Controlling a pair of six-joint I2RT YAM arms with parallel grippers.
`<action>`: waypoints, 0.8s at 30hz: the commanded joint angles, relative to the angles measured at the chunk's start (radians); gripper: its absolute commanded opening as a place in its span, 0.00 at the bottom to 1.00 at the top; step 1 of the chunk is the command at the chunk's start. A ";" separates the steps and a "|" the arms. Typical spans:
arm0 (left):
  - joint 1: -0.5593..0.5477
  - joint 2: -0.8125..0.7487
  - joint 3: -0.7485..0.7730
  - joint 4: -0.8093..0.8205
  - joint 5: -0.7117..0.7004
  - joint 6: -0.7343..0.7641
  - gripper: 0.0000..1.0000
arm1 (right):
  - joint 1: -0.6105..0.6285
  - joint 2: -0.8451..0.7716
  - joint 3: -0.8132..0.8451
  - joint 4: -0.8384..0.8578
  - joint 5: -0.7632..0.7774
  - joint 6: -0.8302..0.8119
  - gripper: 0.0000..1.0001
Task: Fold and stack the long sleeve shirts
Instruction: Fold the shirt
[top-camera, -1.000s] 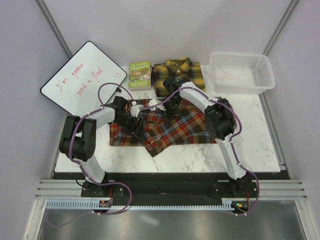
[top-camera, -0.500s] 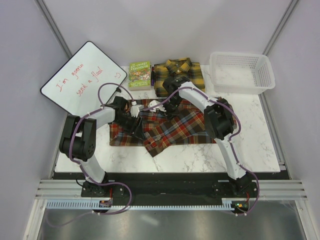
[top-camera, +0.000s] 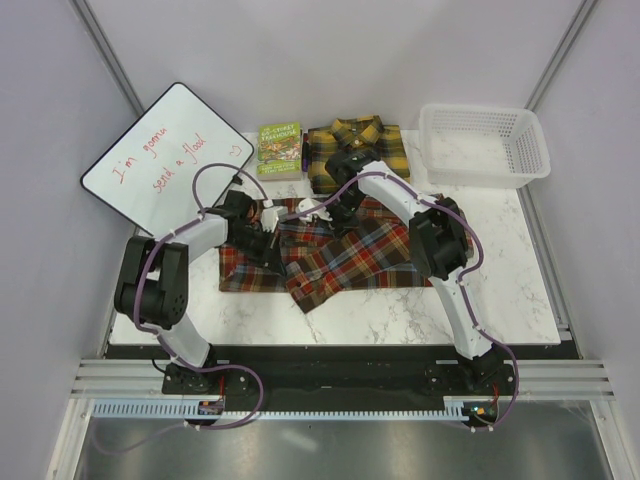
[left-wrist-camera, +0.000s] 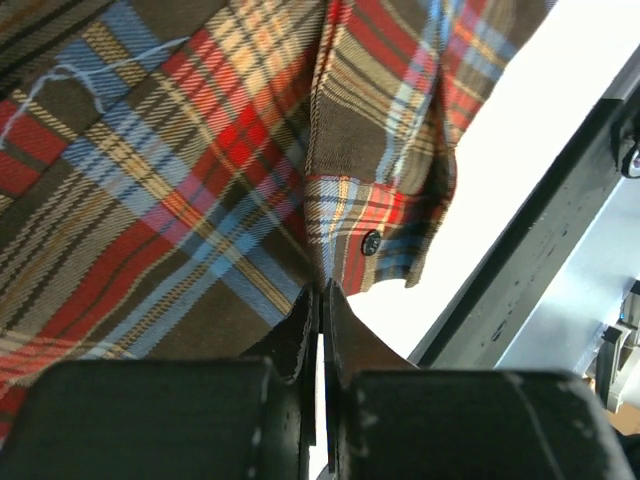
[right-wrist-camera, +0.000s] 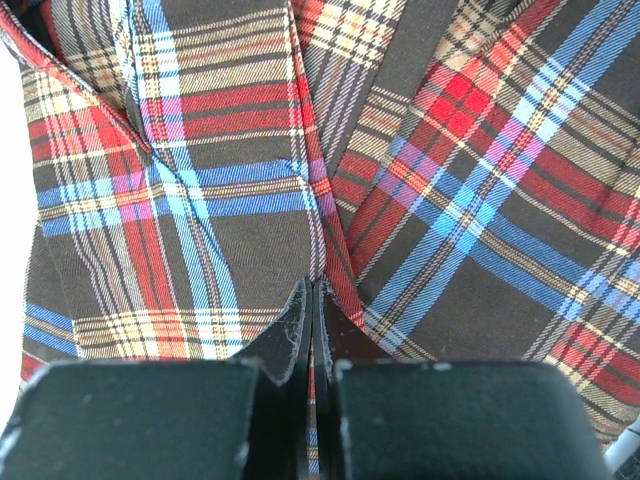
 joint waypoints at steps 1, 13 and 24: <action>-0.006 -0.054 0.068 -0.056 0.041 -0.011 0.02 | -0.020 -0.059 0.035 -0.028 -0.026 -0.018 0.00; 0.004 0.027 0.285 -0.245 -0.071 0.021 0.02 | -0.055 -0.057 0.097 0.072 -0.054 0.086 0.00; 0.071 0.151 0.416 -0.237 -0.204 0.023 0.02 | -0.051 -0.052 0.048 0.237 -0.029 0.207 0.00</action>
